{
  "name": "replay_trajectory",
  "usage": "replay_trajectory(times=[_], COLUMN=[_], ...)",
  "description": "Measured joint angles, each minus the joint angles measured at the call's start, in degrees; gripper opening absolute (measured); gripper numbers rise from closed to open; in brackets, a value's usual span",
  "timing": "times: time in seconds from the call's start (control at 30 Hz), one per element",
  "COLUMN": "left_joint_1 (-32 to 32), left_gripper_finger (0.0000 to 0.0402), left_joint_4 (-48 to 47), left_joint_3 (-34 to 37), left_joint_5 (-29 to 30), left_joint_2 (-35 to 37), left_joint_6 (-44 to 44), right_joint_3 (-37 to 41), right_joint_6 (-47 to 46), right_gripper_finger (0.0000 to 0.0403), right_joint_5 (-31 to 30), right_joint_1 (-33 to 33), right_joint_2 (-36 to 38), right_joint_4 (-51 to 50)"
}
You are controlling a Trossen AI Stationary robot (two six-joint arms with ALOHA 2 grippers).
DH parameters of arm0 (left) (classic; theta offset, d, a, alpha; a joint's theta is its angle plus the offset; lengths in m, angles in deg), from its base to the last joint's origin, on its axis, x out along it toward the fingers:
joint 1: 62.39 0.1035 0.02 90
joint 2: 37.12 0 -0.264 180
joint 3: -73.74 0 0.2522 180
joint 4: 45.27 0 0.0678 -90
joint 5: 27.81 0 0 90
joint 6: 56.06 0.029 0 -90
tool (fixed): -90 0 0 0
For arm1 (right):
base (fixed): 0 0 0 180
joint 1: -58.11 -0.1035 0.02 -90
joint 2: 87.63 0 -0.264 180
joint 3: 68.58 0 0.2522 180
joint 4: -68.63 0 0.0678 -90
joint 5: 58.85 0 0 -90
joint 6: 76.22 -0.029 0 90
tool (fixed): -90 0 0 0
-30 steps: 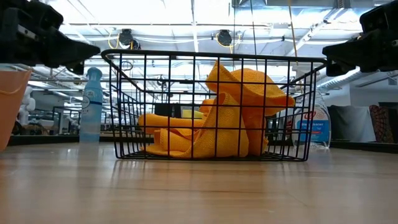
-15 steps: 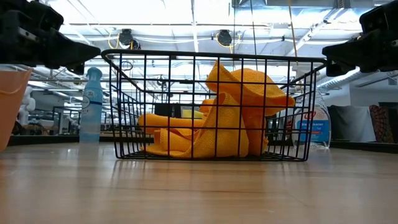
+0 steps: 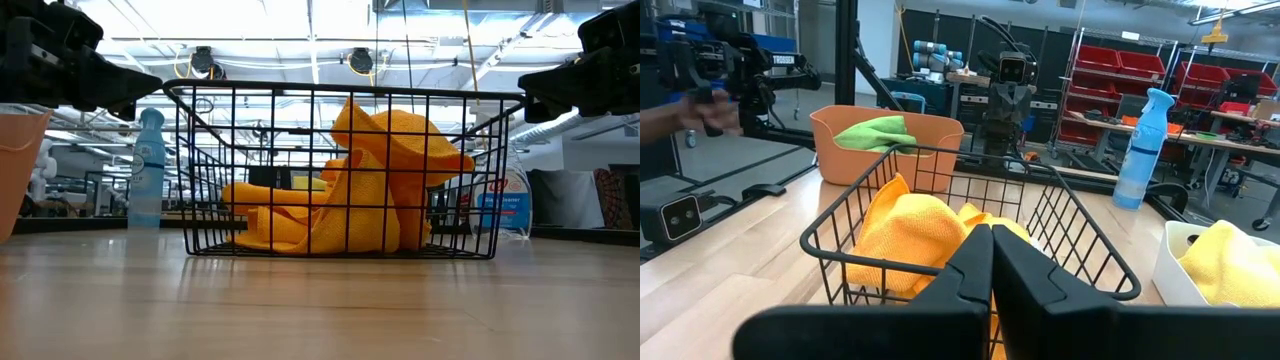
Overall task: Sort microfiber towel by color & place in baskets
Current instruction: Return to Home Position
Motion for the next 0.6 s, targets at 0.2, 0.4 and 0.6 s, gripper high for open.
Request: replay_trajectory(times=[0.2, 0.4, 0.6], left_joint_1=[0.00, -0.02, -0.04], left_gripper_finger=[0.0015, 0.0017, 0.0017], left_joint_4=[0.06, 0.07, 0.09], left_joint_3=[0.00, 0.00, 0.00], left_joint_5=[0.00, 0.02, 0.04], left_joint_2=[0.00, 0.00, 0.00], left_joint_6=[-0.03, -0.07, -0.20], right_joint_3=[0.00, 0.00, 0.00], right_joint_6=[0.00, 0.00, 0.00], right_gripper_finger=[0.0000, 0.0000, 0.0000], right_joint_5=[0.00, 0.00, 0.00], right_joint_1=[0.00, 0.00, 0.00], right_joint_2=[0.00, 0.00, 0.00], right_joint_4=[0.00, 0.00, 0.00])
